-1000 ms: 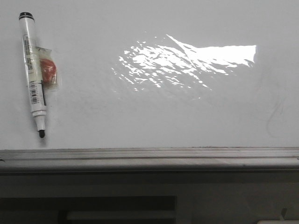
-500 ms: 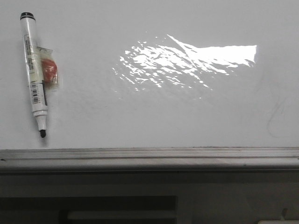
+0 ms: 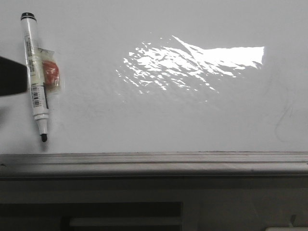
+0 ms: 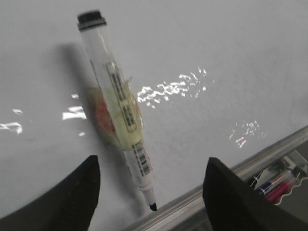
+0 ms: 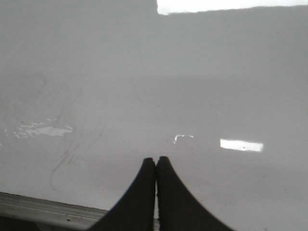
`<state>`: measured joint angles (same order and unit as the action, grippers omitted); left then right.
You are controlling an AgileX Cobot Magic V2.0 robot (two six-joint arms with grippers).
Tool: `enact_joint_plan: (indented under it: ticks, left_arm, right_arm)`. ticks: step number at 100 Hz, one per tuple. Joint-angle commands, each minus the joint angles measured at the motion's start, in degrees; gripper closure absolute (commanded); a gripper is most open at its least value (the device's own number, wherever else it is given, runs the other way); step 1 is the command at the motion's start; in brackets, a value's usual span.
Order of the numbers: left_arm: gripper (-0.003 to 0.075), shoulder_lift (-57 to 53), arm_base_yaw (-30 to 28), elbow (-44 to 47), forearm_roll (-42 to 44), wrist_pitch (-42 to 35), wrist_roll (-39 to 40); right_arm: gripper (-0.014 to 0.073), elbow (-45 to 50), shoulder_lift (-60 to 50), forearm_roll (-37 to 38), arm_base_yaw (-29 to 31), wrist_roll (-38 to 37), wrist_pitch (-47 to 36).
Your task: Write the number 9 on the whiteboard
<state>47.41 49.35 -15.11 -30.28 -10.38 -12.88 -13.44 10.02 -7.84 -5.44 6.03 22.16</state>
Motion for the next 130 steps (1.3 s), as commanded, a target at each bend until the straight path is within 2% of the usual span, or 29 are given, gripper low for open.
enact_joint_plan:
  ticks: [1, 19, 43, 52, 64, 65, 74, 90, 103, 112, 123, 130]
  left_arm:
    - [0.0290, 3.56, 2.32, -1.53, -0.59, -7.44, 0.61]
    - [0.0290, 10.13, 3.15, -1.53, -1.19, -14.40, 0.61]
    - [0.0302, 15.67, 3.15, -1.53, -1.50, -18.97, 0.61]
    - [0.0394, 17.01, 3.15, -1.53, -5.53, -18.97, 0.61]
    - [0.0592, 18.47, 3.02, -1.53, -8.08, -18.97, 0.61]
    - [0.0626, 18.59, 2.91, -1.53, -8.08, -18.97, 0.61]
    - [0.0740, 18.80, 2.90, -1.53, -8.08, -18.97, 0.61]
    - [0.0741, 18.80, 2.90, -1.53, -7.51, -17.99, 0.61]
    - [0.0741, 17.11, 2.90, -2.86, 0.72, -13.95, 0.61]
    - [0.0741, 15.14, 2.90, -4.72, 9.37, -10.29, 0.61]
    - [0.0741, 13.36, 2.90, -7.34, 21.52, -4.52, 0.61]
    - [0.0741, 12.99, 2.90, -9.02, 26.99, -1.06, 0.61]
  right_arm:
    - [0.0662, -1.55, 1.03, -0.17, 0.00, 0.19, -4.88]
    - [0.0662, -1.55, 1.03, -0.17, 0.00, 0.19, -4.88]
    - [0.0662, -1.55, 1.03, -0.17, 0.00, 0.19, -4.88]
    - [0.0662, -1.55, 1.03, -0.17, -0.59, 0.19, -4.51]
    - [0.0662, -1.93, 1.03, -0.30, -2.71, 0.19, -2.63]
    - [0.0662, -1.90, 1.03, -0.30, -3.10, 0.19, -2.63]
    - [0.0662, -2.46, 2.53, -0.30, -6.26, 0.19, -1.76]
    - [0.0662, -4.98, 8.06, -0.07, -13.25, 0.29, -1.75]
    - [0.0654, -10.06, 15.23, -0.07, -17.76, 0.51, -0.47]
    - [0.0566, -13.75, 20.72, -0.31, -21.61, 0.51, -0.12]
    - [0.0318, -18.64, 27.02, -0.32, -27.46, 0.80, -0.26]
    - [0.0241, -21.41, 30.99, -0.32, -31.46, 0.80, -0.04]
